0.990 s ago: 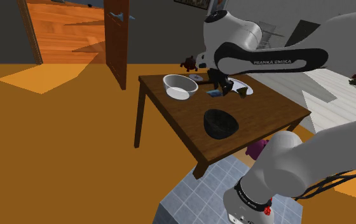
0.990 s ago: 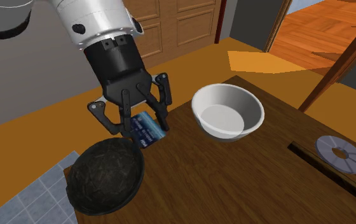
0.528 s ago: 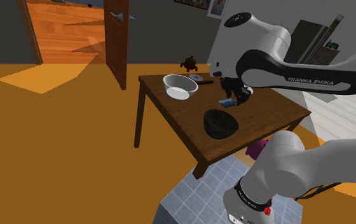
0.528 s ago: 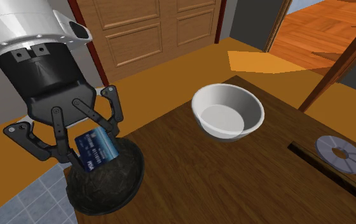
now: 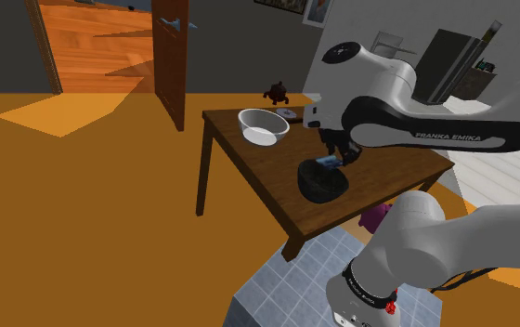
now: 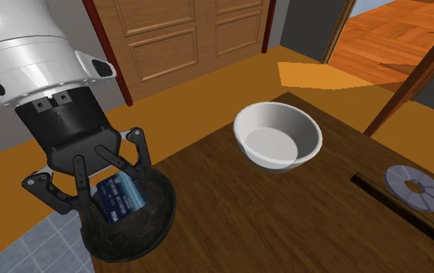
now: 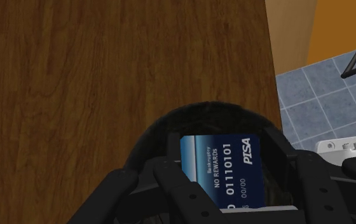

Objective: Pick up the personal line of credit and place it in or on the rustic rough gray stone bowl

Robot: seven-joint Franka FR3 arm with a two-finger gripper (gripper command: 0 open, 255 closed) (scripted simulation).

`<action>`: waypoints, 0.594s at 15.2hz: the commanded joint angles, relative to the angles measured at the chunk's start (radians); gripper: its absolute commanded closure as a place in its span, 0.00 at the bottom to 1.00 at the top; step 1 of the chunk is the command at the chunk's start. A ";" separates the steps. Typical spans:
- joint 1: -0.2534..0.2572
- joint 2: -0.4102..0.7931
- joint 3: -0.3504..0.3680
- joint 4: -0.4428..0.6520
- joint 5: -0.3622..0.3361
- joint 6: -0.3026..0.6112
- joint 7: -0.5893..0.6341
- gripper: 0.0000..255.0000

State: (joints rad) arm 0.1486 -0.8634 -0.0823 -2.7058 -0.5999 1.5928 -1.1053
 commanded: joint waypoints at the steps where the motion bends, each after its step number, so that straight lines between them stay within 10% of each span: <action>1: -0.001 0.005 -0.006 -0.026 -0.006 0.028 0.014 1.00; 9: -0.005 0.027 -0.023 -0.099 -0.026 0.112 0.060 1.00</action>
State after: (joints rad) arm 0.1443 -0.8374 -0.1037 -2.7989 -0.6242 1.6983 -1.0489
